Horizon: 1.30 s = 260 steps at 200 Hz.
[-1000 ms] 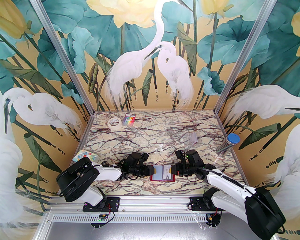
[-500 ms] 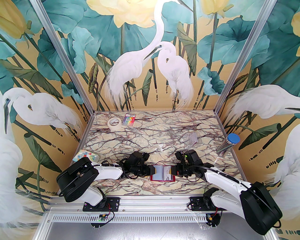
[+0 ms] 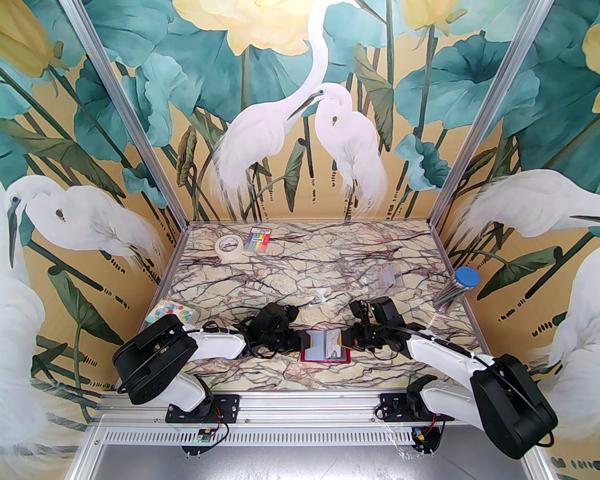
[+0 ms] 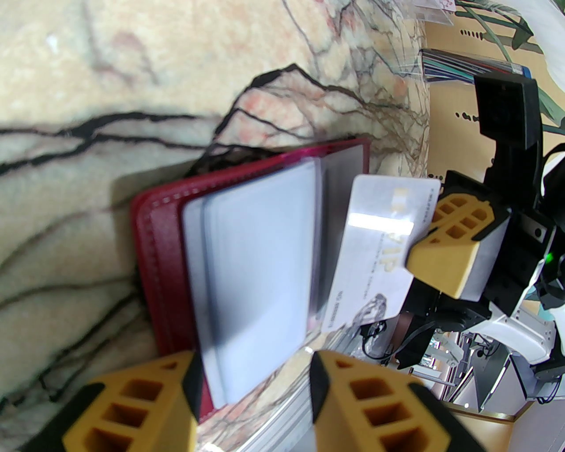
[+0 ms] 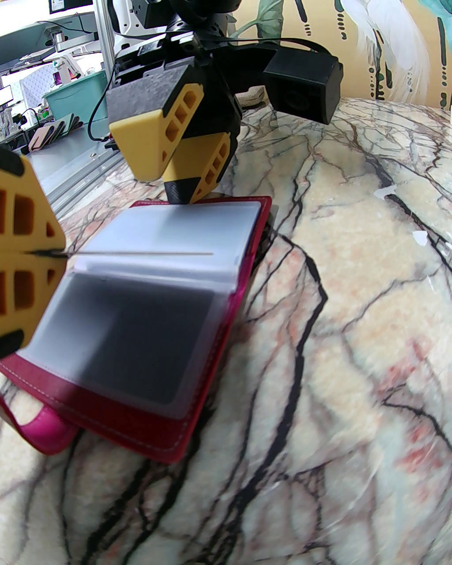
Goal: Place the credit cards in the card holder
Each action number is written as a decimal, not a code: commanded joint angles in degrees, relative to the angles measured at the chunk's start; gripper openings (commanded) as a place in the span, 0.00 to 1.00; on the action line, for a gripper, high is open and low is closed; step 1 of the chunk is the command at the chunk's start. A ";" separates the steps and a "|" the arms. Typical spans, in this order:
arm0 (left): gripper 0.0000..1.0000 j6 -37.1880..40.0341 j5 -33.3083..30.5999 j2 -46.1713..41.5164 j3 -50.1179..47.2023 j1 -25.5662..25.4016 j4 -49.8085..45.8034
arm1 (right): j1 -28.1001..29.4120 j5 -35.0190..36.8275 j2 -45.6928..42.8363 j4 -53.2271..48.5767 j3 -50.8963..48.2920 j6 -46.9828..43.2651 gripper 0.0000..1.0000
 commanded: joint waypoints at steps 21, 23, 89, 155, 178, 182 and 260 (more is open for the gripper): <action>0.46 1.22 -4.00 2.00 -0.50 -0.21 -4.29 | -0.14 -0.75 2.75 3.15 1.39 -0.60 0.00; 0.46 1.21 -4.00 2.00 -0.56 -0.21 -4.17 | -0.14 -0.75 2.90 3.24 1.33 -0.59 0.00; 0.46 1.17 -4.09 1.70 -0.71 -0.30 -3.85 | -0.15 -1.27 5.71 5.22 1.47 -0.37 0.00; 0.46 1.31 -4.08 1.95 -0.53 -0.38 -3.80 | -0.15 -1.60 7.31 4.99 1.27 -1.18 0.00; 0.46 1.18 -4.24 2.05 -0.45 -0.38 -3.87 | -0.14 -1.81 7.76 5.11 1.13 -1.33 0.00; 0.46 1.17 -4.25 2.05 -0.44 -0.38 -3.86 | -0.14 -1.76 7.91 5.15 1.12 -1.29 0.00; 0.46 1.19 -4.23 2.17 -0.44 -0.51 -3.93 | -0.10 -2.24 8.99 5.11 0.92 -1.82 0.00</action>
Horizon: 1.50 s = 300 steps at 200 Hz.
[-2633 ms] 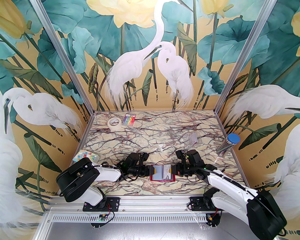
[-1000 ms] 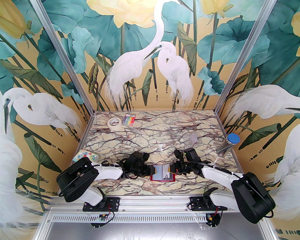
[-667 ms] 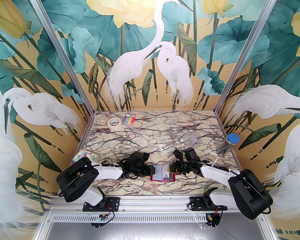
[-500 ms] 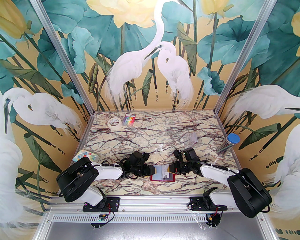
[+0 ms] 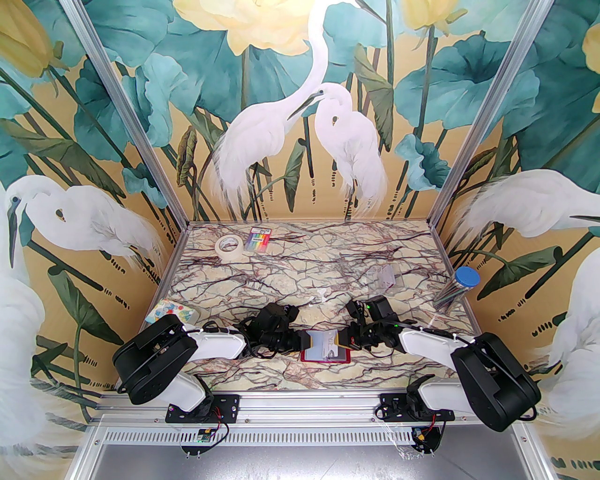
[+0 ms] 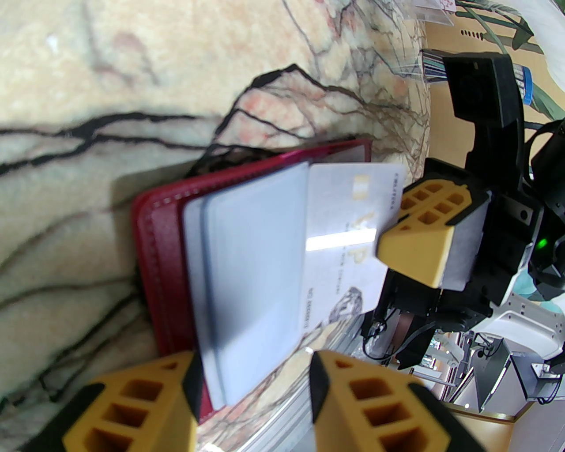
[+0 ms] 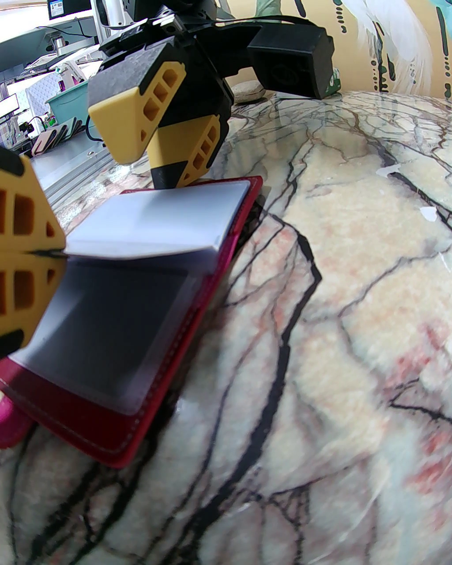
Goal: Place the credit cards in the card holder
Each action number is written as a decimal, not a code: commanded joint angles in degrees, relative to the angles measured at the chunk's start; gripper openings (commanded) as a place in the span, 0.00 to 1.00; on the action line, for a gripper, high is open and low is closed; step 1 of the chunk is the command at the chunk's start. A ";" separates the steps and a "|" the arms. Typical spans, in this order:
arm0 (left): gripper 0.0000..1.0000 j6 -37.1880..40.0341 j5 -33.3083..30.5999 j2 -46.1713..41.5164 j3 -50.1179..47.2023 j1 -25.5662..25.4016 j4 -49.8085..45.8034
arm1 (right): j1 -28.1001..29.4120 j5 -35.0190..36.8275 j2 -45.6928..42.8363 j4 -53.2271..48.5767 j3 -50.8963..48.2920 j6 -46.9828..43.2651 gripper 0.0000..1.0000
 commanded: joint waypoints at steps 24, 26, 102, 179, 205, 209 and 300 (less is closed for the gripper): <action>0.46 1.32 -4.02 2.38 -0.50 -0.45 -3.69 | -0.09 -0.38 1.23 0.04 0.49 -1.57 0.00; 0.46 1.28 -3.99 2.39 -0.47 -0.45 -3.69 | -0.06 -0.43 1.26 0.01 0.49 -1.56 0.00; 0.46 1.27 -3.89 2.50 -0.57 -0.45 -3.39 | 0.02 -0.47 1.89 0.16 0.45 -1.48 0.00; 0.46 1.28 -3.89 2.61 -0.61 -0.45 -3.34 | 0.21 -0.27 2.60 1.09 0.12 -1.12 0.00; 0.46 1.26 -3.89 2.57 -0.57 -0.54 -3.34 | 0.34 -0.21 3.01 1.48 0.17 -0.96 0.00; 0.46 1.27 -3.89 2.61 -0.56 -0.54 -3.34 | 0.33 -0.20 3.09 1.57 0.19 -0.96 0.00; 0.46 1.32 -3.72 2.65 -0.73 -0.50 -3.06 | 0.82 0.57 4.46 2.56 0.34 -0.68 0.00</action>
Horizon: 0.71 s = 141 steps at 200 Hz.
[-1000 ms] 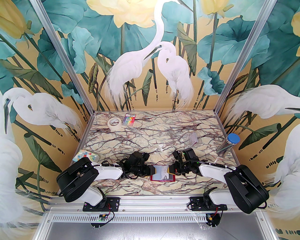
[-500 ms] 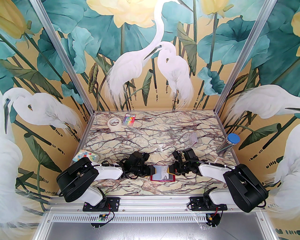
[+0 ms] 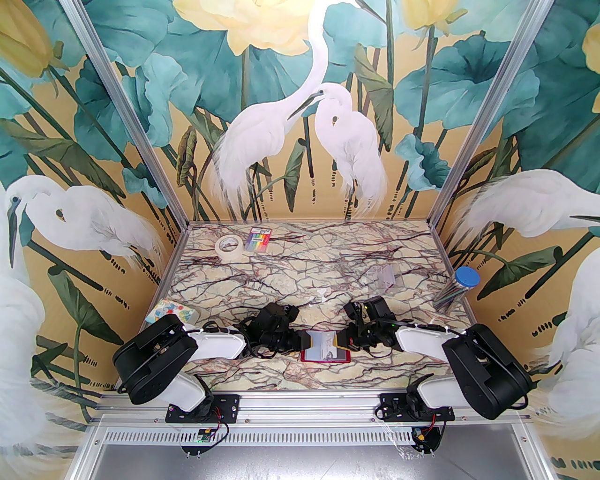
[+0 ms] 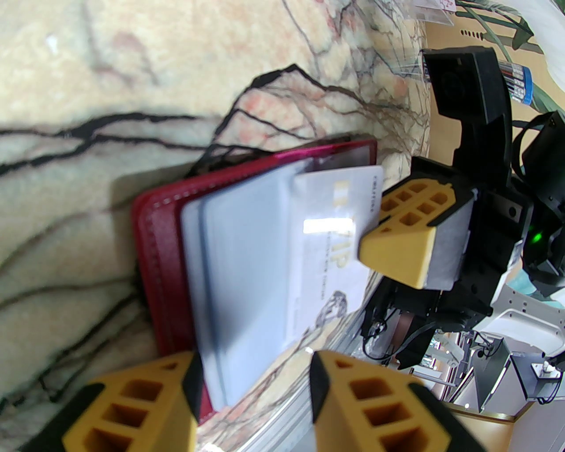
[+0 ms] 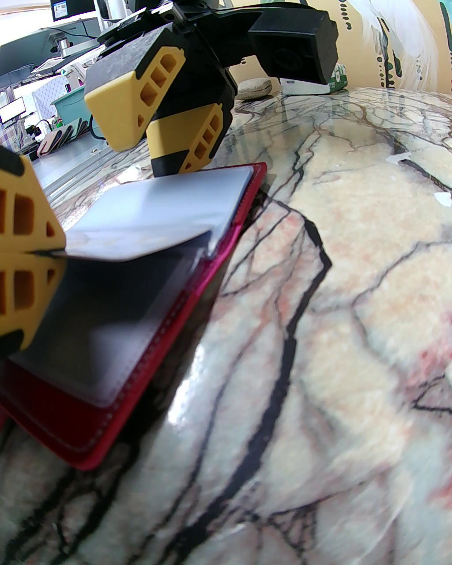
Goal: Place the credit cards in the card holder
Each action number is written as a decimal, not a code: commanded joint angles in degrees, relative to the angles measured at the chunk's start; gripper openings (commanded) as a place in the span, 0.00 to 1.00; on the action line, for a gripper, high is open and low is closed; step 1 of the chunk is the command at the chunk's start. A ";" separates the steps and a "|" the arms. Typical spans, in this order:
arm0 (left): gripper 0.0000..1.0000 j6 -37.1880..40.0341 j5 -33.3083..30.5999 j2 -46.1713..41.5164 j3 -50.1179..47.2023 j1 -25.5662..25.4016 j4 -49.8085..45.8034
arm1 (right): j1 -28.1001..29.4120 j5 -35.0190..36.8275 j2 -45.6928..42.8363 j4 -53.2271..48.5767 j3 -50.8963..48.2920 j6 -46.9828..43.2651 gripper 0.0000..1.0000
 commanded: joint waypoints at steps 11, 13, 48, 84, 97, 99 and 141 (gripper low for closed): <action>0.46 1.38 -3.74 2.65 -0.68 -0.50 -3.05 | 0.48 1.88 0.86 0.18 0.26 -0.25 0.00; 0.46 1.42 -3.74 2.68 -0.72 -0.50 -3.03 | 0.49 1.92 0.88 0.14 0.24 -0.22 0.00; 0.46 1.38 -3.74 2.81 -0.57 -0.50 -3.03 | 0.93 1.88 1.42 0.43 0.18 -0.13 0.00; 0.46 1.37 -3.67 2.83 -0.47 -0.50 -3.16 | 1.05 1.87 1.27 0.11 0.30 -0.22 0.01; 0.46 1.38 -3.68 2.81 -0.53 -0.50 -3.14 | 1.11 1.83 1.28 -0.11 0.40 -0.35 0.06; 0.46 1.40 -3.70 2.81 -0.48 -0.50 -3.14 | 1.07 1.86 1.30 -0.20 0.47 -0.38 0.07; 0.46 1.46 -3.82 2.77 -0.45 -0.50 -3.38 | 1.11 2.14 0.23 -2.67 1.37 -1.25 0.26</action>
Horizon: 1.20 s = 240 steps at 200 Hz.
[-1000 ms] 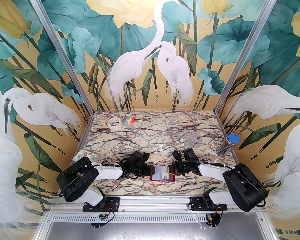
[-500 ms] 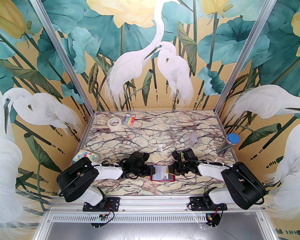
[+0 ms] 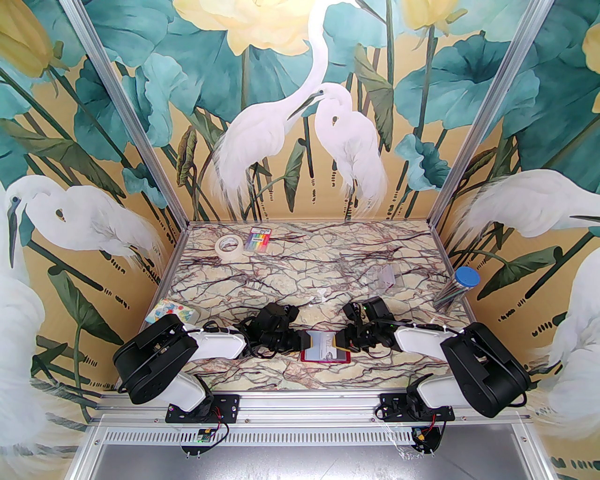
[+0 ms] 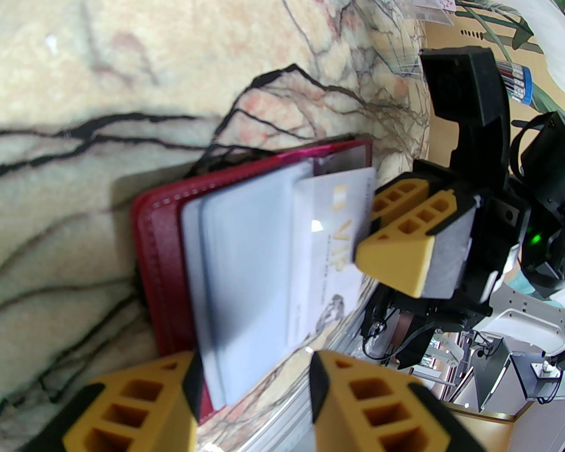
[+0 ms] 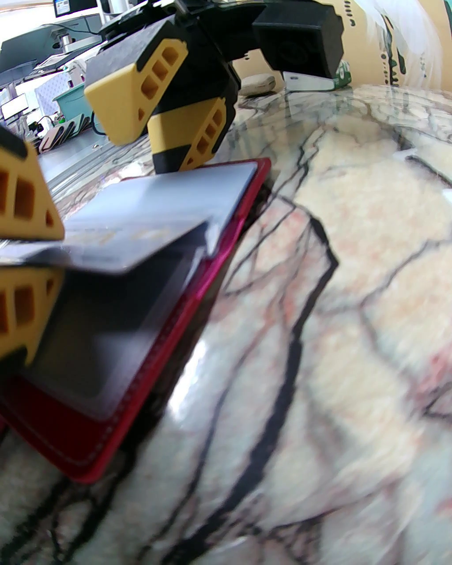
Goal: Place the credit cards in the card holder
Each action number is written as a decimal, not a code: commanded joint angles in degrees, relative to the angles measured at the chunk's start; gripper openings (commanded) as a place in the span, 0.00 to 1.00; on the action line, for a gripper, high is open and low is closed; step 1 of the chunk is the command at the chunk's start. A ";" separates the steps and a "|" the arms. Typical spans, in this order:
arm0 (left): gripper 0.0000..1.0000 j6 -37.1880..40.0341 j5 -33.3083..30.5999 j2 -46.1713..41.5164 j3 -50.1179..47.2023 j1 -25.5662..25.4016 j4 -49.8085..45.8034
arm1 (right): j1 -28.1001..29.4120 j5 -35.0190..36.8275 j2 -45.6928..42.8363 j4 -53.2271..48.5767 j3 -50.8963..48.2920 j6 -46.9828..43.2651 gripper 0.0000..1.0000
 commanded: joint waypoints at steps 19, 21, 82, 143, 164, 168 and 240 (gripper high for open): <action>0.46 1.46 -3.96 2.62 -0.46 -0.50 -3.56 | 0.32 1.94 -1.35 -4.72 2.18 -1.64 0.32; 0.46 1.46 -3.96 2.59 -0.44 -0.50 -3.57 | 0.32 1.98 -1.50 -4.88 2.29 -1.62 0.33; 0.46 1.47 -3.95 2.69 -0.32 -0.50 -3.63 | 0.50 5.55 -4.43 -12.87 5.38 -2.86 0.39; 0.46 1.46 -3.96 2.80 -0.40 -0.57 -3.43 | 3.82 13.42 -7.99 -18.72 9.47 1.43 0.38; 0.46 1.42 -4.05 2.78 -0.47 -0.58 -3.42 | 5.29 15.90 -8.04 -20.48 10.90 3.20 0.38; 0.46 1.37 -4.05 2.82 -0.46 -0.58 -3.34 | 5.59 16.19 -8.10 -20.74 11.03 3.43 0.38; 0.46 1.46 -4.05 2.82 -0.55 -0.58 -3.26 | 8.42 23.03 -9.52 -23.50 12.28 8.62 0.26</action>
